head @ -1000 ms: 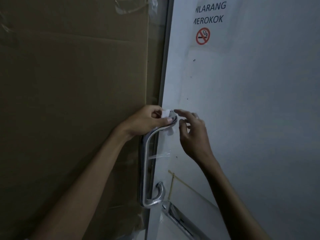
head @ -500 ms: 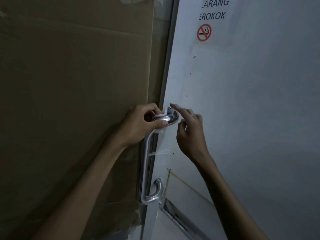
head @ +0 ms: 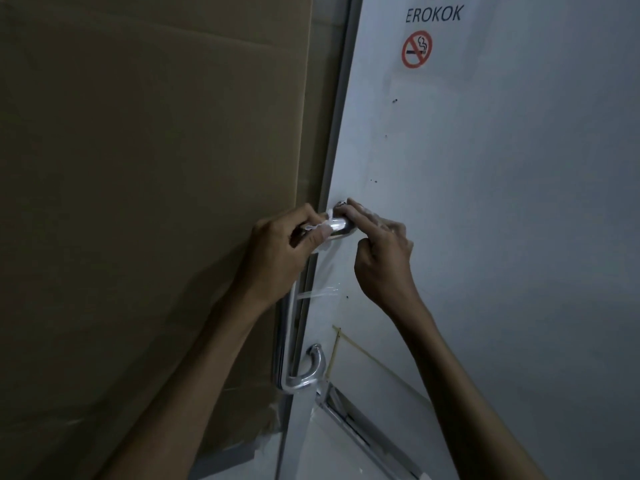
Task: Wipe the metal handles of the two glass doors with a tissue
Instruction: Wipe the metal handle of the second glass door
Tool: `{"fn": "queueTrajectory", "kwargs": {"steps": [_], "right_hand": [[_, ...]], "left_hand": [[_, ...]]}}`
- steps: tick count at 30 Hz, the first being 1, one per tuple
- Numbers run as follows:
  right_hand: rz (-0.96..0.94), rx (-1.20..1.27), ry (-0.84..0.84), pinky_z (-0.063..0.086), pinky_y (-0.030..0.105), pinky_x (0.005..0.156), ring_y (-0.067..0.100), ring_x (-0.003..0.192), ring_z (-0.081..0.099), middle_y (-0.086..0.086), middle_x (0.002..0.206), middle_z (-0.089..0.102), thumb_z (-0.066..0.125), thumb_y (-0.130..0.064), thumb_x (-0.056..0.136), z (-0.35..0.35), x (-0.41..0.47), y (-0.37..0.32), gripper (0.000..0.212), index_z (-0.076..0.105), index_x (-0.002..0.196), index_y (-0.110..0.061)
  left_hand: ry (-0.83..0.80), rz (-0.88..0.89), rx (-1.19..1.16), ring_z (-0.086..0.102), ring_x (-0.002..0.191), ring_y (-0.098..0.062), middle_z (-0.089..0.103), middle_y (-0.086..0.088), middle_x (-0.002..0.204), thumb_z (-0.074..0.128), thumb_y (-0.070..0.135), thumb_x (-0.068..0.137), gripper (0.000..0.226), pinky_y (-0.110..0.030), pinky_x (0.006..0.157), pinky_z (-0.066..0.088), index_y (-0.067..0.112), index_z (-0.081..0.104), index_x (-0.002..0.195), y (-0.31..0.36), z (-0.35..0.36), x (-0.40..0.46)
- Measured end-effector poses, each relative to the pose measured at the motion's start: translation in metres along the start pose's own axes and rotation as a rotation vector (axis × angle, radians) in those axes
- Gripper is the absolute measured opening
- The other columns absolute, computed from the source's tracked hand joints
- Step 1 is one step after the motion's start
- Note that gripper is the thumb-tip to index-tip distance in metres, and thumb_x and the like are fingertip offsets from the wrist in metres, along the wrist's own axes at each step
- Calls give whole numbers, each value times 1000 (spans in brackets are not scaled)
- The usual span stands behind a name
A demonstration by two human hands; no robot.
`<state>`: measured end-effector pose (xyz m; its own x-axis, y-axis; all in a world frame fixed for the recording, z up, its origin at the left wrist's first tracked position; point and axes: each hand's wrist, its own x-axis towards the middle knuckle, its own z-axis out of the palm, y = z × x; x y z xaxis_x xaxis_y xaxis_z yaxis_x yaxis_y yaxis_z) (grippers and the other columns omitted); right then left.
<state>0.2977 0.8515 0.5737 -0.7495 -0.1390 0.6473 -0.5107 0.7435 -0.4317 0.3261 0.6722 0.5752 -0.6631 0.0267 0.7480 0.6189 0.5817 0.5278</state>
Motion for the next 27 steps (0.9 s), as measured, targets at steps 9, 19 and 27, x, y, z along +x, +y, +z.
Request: {"fn": "queueTrajectory", "kwargs": {"steps": [9, 19, 27], "right_hand": [[44, -5, -17, 29, 37, 101, 23, 134, 42, -15, 156, 50, 46, 6, 93, -5, 3, -9, 71, 55, 148, -38], [51, -30, -12, 23, 32, 97, 20, 128, 43, -14, 155, 52, 50, 5, 92, -2, -1, -9, 73, 52, 149, -40], [49, -45, 1, 24, 33, 96, 22, 126, 44, -14, 153, 54, 51, 6, 90, 2, 0, -7, 75, 51, 148, -42]], "left_hand": [[218, -71, -62, 71, 79, -12, 76, 2, 90, 65, 34, 103, 21, -43, 66, 58, 18, 77, 111, -11, 4, -20], [323, 107, 81, 71, 96, -8, 72, 5, 120, 68, 19, 102, 30, -20, 80, 59, 8, 72, 129, -13, 14, -41], [295, 137, 104, 71, 95, -6, 75, 2, 120, 68, 15, 102, 37, -32, 83, 60, 10, 65, 138, -18, 5, -50]]}}
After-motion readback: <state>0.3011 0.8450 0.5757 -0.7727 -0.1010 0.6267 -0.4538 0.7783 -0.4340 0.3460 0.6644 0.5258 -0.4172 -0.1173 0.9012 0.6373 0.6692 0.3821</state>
